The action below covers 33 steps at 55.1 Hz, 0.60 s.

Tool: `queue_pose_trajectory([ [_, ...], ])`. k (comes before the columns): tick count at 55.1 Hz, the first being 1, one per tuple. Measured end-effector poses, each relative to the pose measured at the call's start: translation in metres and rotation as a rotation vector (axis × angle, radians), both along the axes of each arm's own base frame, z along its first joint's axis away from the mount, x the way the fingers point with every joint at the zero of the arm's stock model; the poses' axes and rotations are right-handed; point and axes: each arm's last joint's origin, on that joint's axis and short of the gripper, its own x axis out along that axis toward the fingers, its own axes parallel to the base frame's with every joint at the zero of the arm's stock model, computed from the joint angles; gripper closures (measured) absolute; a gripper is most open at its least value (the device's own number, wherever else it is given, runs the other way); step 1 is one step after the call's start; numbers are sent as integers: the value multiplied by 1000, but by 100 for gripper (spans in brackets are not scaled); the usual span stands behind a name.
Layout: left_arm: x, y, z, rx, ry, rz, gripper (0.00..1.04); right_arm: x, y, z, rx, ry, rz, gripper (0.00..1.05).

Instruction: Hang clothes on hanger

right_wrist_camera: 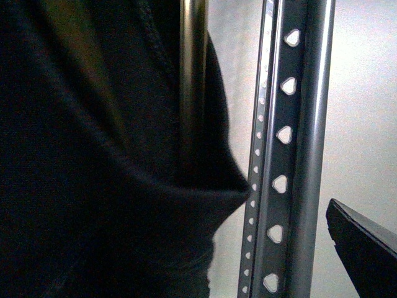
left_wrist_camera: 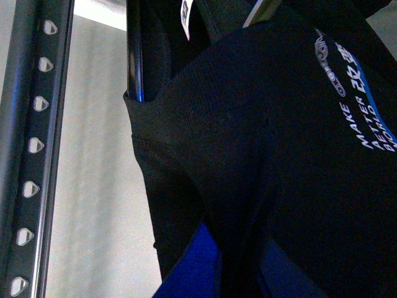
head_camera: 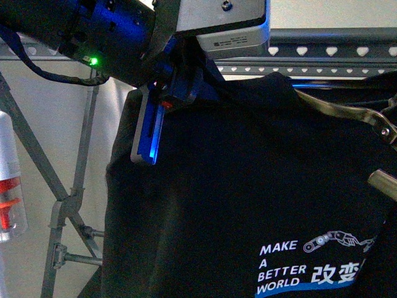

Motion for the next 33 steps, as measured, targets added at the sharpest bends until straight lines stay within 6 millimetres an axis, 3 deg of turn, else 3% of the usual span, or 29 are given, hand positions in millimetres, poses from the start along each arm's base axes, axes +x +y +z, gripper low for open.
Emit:
queue_pose_trajectory([
  [16,0,0,0,3,-1,9,100,27,9,-6,65,45,-53,9],
  [26,1,1,0,5,-2,15,100,41,17,-19,114,59,-60,33],
  [33,1,2,0,5,-2,19,100,43,20,-30,148,74,-57,58],
])
